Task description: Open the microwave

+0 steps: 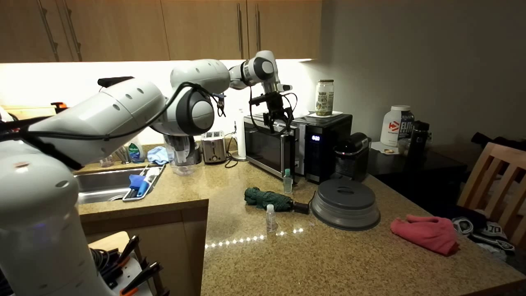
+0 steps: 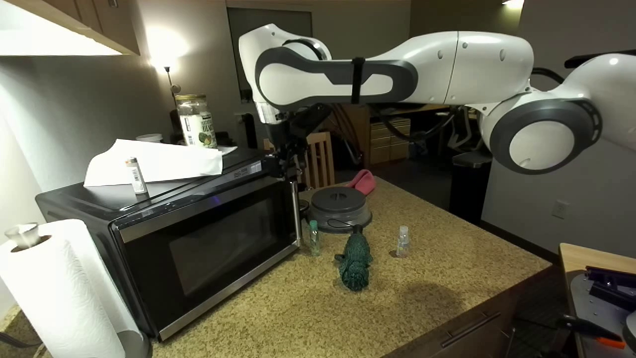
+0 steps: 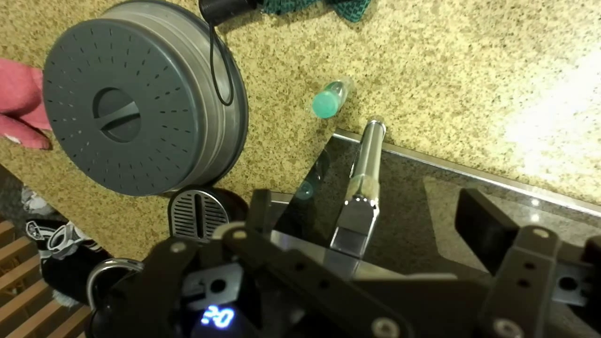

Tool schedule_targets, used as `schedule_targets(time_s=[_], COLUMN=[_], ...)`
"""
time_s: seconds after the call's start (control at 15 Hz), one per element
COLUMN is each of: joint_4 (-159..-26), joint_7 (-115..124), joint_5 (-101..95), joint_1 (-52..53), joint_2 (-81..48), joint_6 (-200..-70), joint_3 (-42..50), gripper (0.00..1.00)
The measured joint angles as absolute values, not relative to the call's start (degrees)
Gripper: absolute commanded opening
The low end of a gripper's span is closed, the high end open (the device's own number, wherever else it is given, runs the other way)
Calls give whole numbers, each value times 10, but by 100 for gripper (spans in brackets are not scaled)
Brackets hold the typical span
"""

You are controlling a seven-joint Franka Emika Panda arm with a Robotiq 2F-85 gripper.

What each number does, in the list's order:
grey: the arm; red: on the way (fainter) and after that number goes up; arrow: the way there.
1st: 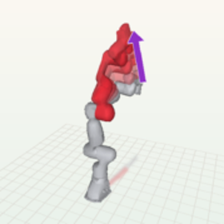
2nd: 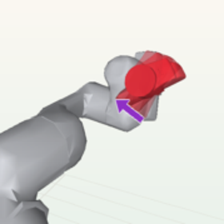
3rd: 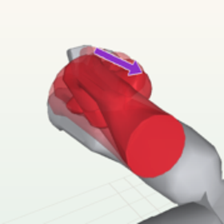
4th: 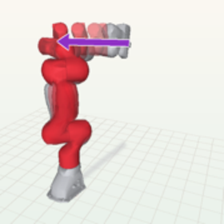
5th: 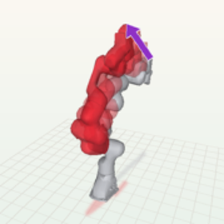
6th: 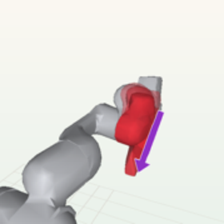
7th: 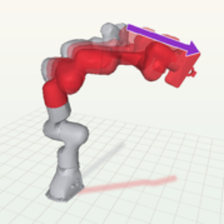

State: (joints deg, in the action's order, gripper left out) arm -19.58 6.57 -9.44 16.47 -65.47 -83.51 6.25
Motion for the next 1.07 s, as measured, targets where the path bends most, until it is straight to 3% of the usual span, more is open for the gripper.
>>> schedule_targets(time_s=[1.07], joint_4=[-197], joint_7=[65], joint_5=[-94], joint_1=[130], joint_2=[-647], joint_6=[-826], joint_3=[61], gripper=[100])
